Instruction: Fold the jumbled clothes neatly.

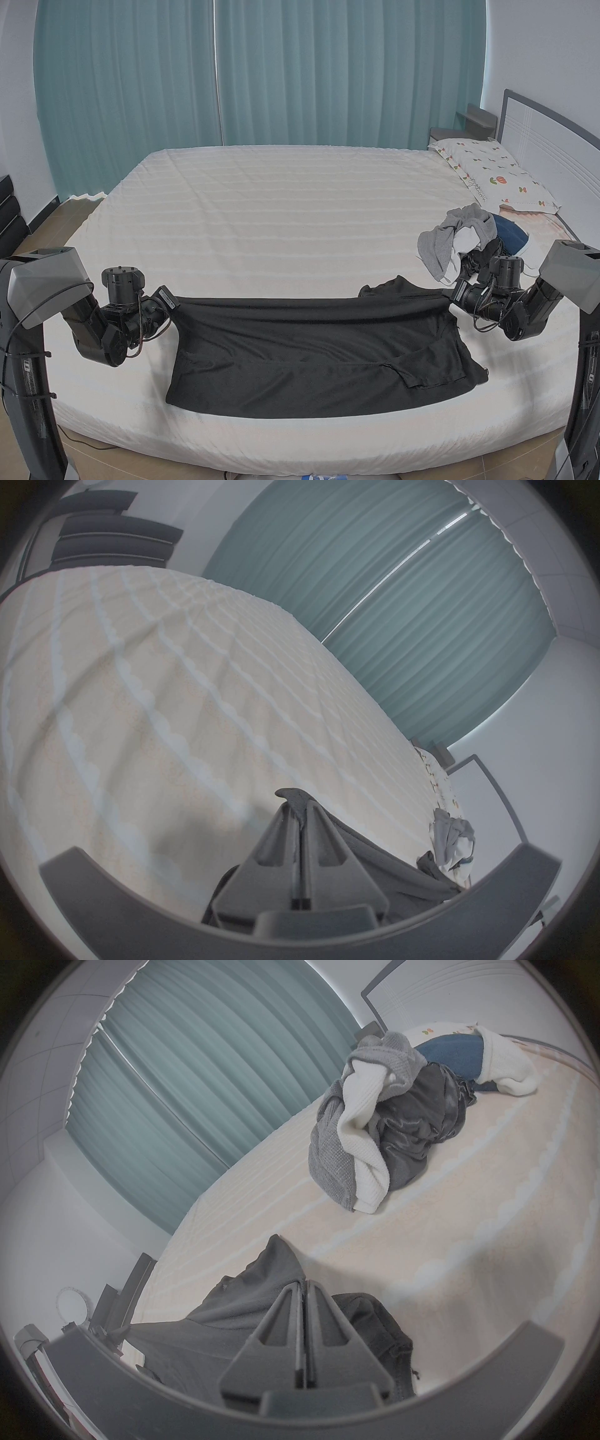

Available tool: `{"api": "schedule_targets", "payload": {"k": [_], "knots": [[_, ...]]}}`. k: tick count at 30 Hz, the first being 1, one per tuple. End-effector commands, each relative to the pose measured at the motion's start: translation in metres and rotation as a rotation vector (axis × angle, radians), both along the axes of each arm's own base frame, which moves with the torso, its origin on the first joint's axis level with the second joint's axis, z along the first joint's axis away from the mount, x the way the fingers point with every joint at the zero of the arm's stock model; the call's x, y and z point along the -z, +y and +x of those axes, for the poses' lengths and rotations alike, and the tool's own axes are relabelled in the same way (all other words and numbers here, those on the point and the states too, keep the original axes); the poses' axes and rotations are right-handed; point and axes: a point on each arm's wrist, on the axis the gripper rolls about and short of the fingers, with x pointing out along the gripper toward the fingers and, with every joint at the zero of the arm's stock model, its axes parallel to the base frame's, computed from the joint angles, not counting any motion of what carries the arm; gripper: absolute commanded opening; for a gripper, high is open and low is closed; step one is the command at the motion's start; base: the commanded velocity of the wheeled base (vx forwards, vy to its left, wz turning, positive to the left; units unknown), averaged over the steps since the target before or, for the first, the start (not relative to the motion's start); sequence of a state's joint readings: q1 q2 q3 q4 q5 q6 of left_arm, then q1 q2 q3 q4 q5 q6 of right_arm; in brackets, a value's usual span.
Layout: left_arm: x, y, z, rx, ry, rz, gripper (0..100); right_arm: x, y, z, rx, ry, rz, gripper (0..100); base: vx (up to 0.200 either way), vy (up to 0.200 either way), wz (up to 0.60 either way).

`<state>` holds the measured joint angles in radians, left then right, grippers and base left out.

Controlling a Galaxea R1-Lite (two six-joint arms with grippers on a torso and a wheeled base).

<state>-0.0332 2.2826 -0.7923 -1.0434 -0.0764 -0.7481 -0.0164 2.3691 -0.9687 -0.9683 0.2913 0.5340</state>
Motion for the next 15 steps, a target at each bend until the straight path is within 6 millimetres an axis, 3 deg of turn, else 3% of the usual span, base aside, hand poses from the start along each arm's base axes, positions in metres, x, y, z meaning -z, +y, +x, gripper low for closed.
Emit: {"api": "schedule_targets", "payload": {"k": [1, 9, 10, 15], "knots": [[0.000, -0.001, -0.011, 0.021, 0.022, 0.034, 0, -0.002, -0.002, -0.013, -0.014, 0.005, -0.007, 0, 0.000, 0.000, 0.00], [0.008, -0.002, -0.041, 0.076, 0.099, 0.123, 0, 0.013, -0.005, -0.053, -0.111, 0.045, -0.115, 0, 0.000, 0.000, 0.00], [0.015, -0.003, -0.051, 0.102, 0.137, 0.159, 0, 0.017, -0.006, -0.068, -0.134, 0.058, -0.142, 0, 0.000, 0.000, 0.00], [0.026, -0.007, -0.070, 0.145, 0.178, 0.200, 0, 0.030, -0.007, -0.090, -0.175, 0.082, -0.205, 0, 0.000, 0.000, 0.00]]}}
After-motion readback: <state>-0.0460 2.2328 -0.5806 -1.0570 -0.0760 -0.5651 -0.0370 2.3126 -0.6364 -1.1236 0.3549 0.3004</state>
